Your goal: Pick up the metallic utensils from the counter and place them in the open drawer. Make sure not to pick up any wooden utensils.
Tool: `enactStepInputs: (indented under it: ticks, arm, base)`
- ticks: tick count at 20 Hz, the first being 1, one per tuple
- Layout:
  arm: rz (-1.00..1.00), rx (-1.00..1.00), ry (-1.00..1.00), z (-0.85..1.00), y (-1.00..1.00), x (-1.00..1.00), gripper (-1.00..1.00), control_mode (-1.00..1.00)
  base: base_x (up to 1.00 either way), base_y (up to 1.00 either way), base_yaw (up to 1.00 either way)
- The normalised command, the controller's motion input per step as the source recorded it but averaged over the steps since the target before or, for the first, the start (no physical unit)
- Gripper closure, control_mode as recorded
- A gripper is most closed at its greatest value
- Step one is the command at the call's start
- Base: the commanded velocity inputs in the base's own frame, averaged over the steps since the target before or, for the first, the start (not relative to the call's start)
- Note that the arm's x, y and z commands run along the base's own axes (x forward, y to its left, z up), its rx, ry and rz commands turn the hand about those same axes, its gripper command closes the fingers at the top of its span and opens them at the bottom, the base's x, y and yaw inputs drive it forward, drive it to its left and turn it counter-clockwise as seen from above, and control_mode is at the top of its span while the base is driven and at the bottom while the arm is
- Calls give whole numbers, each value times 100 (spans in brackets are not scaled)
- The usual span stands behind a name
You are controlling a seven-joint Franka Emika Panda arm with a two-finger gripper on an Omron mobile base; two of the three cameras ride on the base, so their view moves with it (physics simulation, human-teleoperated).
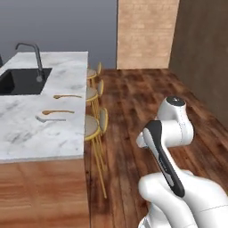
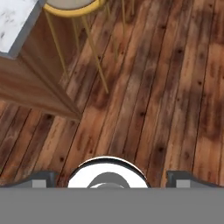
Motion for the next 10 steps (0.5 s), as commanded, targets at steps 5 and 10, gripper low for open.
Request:
enactStepInputs:
  ticks: [5,10]
  arm:
    - [0,0,0,0,0,0,-100,100]
    - [0,0,0,0,0,0,-100,100]
  base:
    - [51,-100,53]
    - [60,-91,61]
